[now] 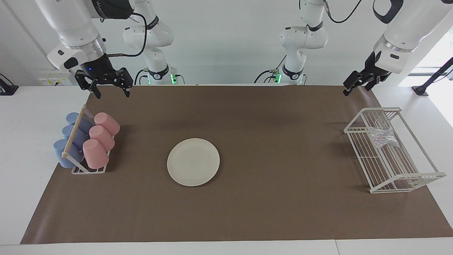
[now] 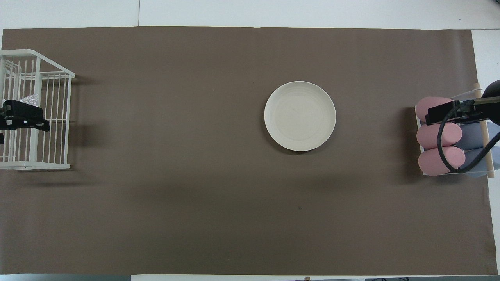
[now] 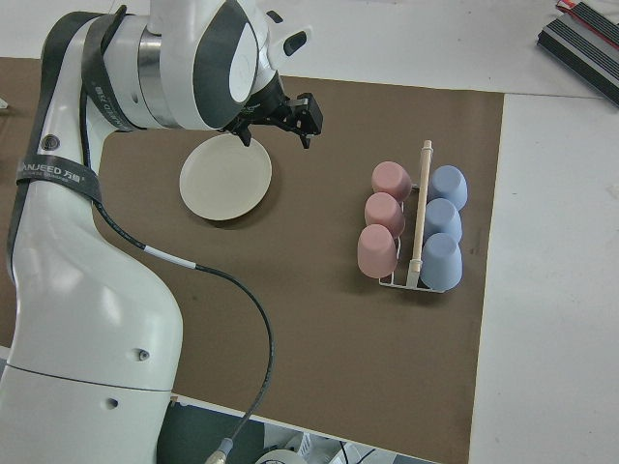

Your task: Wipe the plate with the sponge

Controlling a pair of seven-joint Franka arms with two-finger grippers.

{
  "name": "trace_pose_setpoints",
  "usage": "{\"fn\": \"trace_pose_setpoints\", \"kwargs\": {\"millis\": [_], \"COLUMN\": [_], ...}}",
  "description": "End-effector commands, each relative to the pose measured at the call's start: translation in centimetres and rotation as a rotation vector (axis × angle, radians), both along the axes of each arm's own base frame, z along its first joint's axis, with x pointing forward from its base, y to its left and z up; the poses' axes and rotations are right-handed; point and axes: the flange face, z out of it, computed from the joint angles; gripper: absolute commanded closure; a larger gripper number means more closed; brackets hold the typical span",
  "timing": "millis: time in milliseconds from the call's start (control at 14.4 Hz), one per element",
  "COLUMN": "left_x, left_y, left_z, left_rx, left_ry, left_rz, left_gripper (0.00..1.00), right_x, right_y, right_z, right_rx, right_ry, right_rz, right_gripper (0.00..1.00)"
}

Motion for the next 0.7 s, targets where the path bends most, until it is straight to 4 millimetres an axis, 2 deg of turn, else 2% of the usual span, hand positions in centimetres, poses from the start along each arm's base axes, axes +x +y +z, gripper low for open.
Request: {"fn": "trace_pose_setpoints", "kwargs": {"millis": [0, 209, 279, 348, 487, 627], "left_x": [0.0, 0.8, 1.6, 2.2, 3.8, 5.9], "left_y": [0.5, 0.6, 0.0, 0.0, -0.2, -1.8], "left_z": [-0.1, -2.2, -3.9, -4.7, -7.8, -11.9], "left_rx": [0.003, 0.163, 0.21, 0.266, 0.341, 0.474], "left_ry": [-0.027, -0.003, 0.018, 0.022, 0.057, 0.09], "left_rz": [0.057, 0.03, 0.008, -0.004, 0.01, -0.012], "left_gripper": [0.0, 0.0, 0.0, 0.0, 0.0, 0.0], "right_x": [-0.3, -0.4, -0.4, -0.4, -0.6, -0.7], "right_y": [0.3, 1.1, 1.1, 1.1, 1.0, 1.1], "right_z": [0.1, 0.2, 0.1, 0.2, 0.1, -0.1], "right_rx": [-0.001, -0.003, -0.003, -0.001, -0.001, -0.001], "right_ry": [-0.016, -0.016, -0.012, -0.013, -0.005, 0.002], "right_rz": [-0.028, -0.061, -0.083, -0.109, -0.181, -0.297], "right_gripper": [0.0, 0.0, 0.0, 0.0, 0.0, 0.0]}}
